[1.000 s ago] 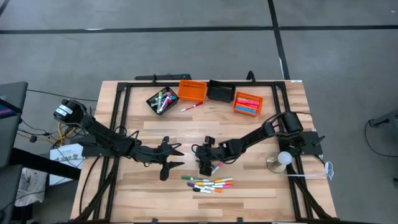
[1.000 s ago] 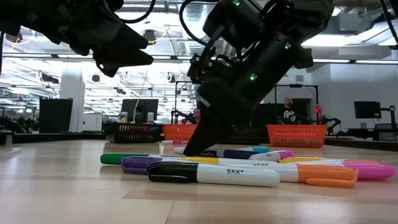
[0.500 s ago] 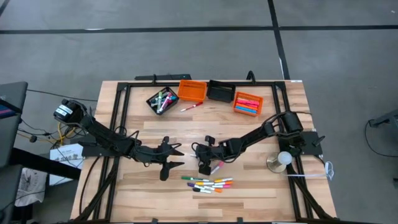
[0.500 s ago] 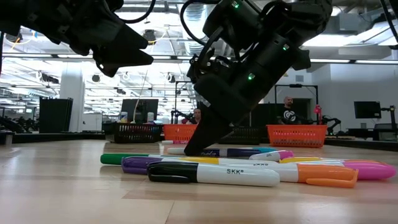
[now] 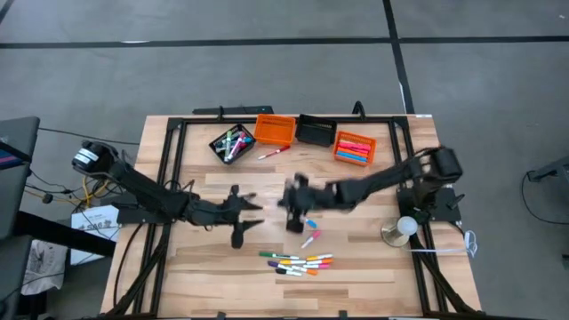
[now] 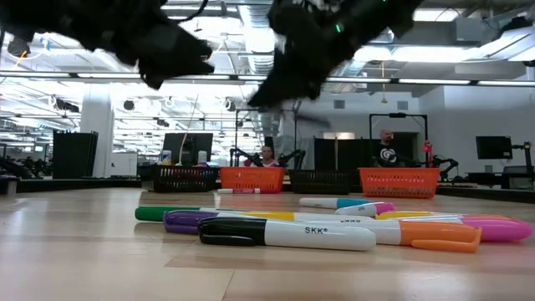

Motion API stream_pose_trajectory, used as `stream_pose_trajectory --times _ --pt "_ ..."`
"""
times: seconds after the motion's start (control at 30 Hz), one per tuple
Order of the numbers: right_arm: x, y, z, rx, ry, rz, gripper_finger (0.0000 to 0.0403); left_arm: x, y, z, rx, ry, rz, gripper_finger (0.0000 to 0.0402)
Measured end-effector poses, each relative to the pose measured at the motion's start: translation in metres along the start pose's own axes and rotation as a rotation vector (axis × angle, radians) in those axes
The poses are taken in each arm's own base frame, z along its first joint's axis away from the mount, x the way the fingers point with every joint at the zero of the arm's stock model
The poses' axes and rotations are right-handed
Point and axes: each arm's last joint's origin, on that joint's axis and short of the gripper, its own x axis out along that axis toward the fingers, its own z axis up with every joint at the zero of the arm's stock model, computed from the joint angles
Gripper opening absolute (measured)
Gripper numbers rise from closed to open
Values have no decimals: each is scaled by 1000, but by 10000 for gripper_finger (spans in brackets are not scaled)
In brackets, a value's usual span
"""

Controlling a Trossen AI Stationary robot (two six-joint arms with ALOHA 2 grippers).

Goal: Pick & Place Markers
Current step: Put the small blue marker into the right black bin

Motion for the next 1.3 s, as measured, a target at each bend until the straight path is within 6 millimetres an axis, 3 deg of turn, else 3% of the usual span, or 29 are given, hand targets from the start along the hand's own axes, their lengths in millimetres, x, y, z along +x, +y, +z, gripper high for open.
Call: stream_pose_trajectory --times 0.17,0.4,0.57,0.83,1.1,1.3 --pt "-43 -65 48 33 -80 -123 27 -17 17 31 26 -129 33 186" --pt "-76 -148 63 22 -115 -264 16 -43 37 56 122 -216 90 186" --pt "-81 -199 50 30 -70 -264 27 -45 44 52 162 -150 120 186" --pt "-58 -266 12 108 12 -244 18 -38 57 49 219 -109 174 186" --pt "-19 -302 -35 202 146 -274 35 -32 80 51 294 -95 148 186" --pt "-18 -309 -50 220 238 -306 21 -30 97 52 306 -92 113 186"
